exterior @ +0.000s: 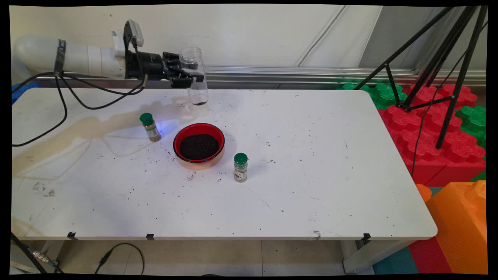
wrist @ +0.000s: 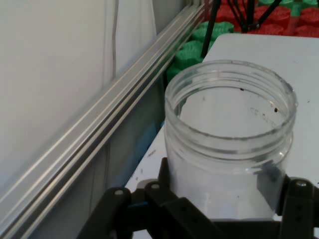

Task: Pour the black seasoning powder in the red bowl, then place the picked object on the table

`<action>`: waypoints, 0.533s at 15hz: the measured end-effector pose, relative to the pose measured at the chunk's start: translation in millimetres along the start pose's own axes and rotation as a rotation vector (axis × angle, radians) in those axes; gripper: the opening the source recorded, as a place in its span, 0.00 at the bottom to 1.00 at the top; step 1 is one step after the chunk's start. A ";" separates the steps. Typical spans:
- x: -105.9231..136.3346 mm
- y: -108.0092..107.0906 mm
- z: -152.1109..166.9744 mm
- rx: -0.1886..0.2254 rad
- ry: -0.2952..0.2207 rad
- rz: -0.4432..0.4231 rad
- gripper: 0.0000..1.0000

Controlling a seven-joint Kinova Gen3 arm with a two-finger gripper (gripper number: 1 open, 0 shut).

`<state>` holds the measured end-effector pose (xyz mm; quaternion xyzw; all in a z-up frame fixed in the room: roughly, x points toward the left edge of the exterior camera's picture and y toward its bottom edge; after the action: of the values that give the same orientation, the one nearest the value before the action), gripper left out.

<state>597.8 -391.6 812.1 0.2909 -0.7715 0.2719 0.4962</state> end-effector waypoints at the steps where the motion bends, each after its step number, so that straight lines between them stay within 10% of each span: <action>1: -1.4 0.2 1.9 0.002 -0.004 -0.009 0.00; 8: -13.5 3.1 20.4 0.008 -0.032 -0.077 0.00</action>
<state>587.7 -401.5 791.9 0.3269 -0.7665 0.2510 0.4925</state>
